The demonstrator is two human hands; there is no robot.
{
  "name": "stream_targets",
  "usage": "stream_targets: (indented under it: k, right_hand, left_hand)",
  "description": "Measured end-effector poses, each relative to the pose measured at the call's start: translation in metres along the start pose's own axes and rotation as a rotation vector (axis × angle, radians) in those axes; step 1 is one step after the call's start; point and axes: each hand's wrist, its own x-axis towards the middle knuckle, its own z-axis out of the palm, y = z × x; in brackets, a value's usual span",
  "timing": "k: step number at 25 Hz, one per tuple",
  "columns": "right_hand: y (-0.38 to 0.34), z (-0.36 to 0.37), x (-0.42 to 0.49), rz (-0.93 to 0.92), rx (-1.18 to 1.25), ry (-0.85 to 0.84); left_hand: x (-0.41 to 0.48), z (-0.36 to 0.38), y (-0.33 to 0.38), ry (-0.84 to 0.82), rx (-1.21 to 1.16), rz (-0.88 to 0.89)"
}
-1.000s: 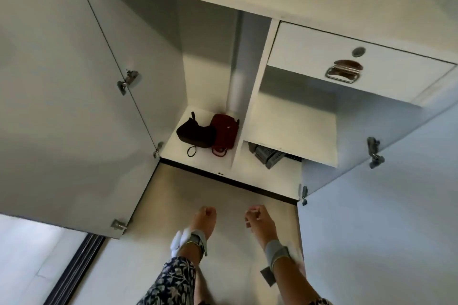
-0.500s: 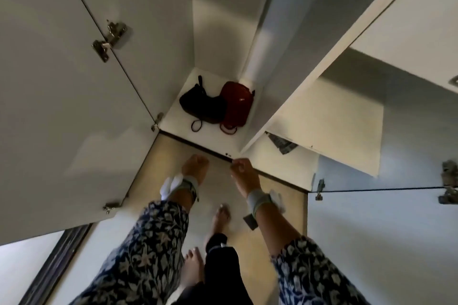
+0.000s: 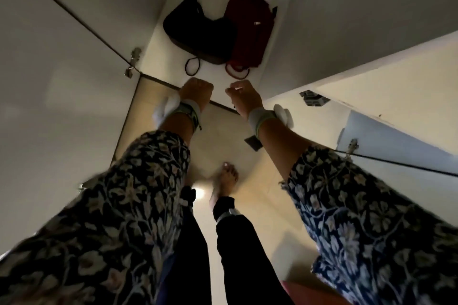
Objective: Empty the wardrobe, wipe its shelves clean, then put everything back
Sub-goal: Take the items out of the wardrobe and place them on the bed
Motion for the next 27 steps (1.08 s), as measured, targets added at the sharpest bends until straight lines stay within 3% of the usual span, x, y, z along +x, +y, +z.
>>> stream_targets:
  k: [8, 11, 19, 24, 27]
  right_hand:
    - [0.018, 0.025, 0.146, 0.039, 0.015, 0.074]
    - [0.026, 0.026, 0.19, 0.016, -0.017, 0.095]
    - [0.056, 0.006, 0.298, -0.011, -0.006, 0.213]
    - [0.069, -0.014, 0.342, 0.079, 0.192, 0.356]
    - [0.074, -0.014, 0.363, 0.113, 0.269, 0.354]
  left_hand:
    - [0.147, 0.029, 0.004, 0.04, 0.218, 0.101]
    - [0.186, 0.045, 0.012, 0.112, 0.163, 0.156]
    - [0.278, 0.099, 0.04, 0.273, 0.355, 0.308]
    - [0.318, 0.119, 0.058, 0.28, 0.459, 0.424]
    - [0.338, 0.13, 0.066, 0.24, 0.59, 0.416]
